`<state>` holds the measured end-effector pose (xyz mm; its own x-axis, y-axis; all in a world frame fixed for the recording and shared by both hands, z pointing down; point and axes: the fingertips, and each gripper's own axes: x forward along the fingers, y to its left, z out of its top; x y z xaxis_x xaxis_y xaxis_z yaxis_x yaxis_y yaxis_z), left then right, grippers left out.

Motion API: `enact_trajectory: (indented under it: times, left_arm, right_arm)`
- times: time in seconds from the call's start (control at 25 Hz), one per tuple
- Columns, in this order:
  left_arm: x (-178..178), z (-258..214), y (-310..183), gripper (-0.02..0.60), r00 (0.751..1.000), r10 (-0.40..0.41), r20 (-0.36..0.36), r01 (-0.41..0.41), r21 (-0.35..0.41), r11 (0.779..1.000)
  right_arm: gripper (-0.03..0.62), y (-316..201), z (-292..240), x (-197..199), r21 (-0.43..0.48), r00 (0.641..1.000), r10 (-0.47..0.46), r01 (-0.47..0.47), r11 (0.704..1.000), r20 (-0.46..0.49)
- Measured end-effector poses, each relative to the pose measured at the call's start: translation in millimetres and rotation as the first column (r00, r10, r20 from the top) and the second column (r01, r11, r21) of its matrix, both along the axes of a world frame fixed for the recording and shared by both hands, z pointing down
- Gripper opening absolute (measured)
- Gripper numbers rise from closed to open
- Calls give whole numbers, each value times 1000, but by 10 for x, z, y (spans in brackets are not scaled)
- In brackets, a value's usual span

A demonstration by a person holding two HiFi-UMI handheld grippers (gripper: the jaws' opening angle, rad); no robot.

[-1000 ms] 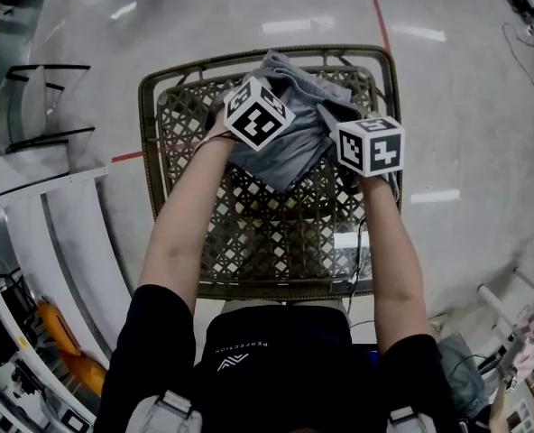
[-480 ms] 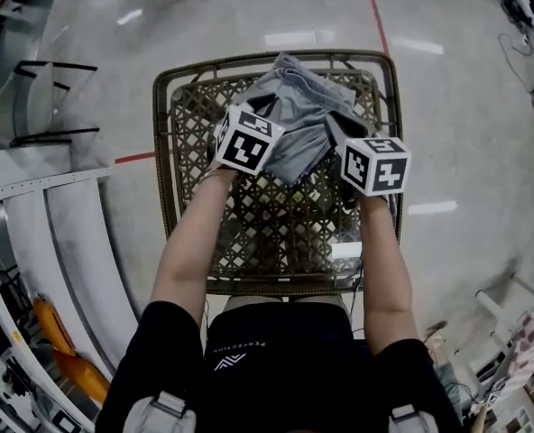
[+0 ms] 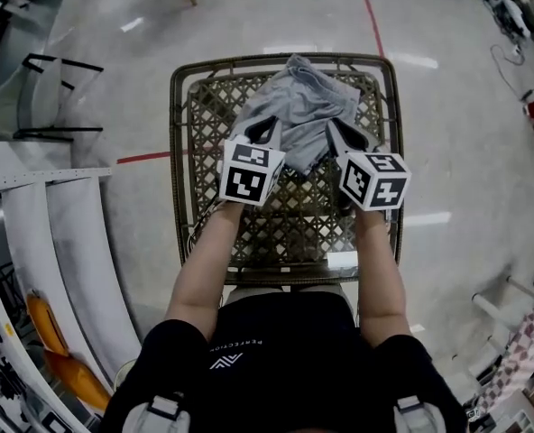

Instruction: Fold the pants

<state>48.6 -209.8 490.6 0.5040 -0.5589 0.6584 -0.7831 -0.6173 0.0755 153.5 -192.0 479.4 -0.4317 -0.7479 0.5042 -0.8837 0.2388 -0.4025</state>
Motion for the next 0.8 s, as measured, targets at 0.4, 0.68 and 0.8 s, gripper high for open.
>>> enact_trajectory:
  times: [0.4,0.68,0.8]
  left_arm:
    - [-227,-632,468,18,983,38,-179,-20,102,995]
    - [-376,-752,735,17,982,42,-184,-17,134,991]
    - [-384,-835,872,15,980,61,-188,-29,168,985]
  right_arm:
    - [44,394,-463,-369,127,998,28,-21,992,-56]
    - [44,602,-718,-537,192,994,48,-28,981,-100]
    - [43,743,-798,-683,225,991,43,-14,974,-123]
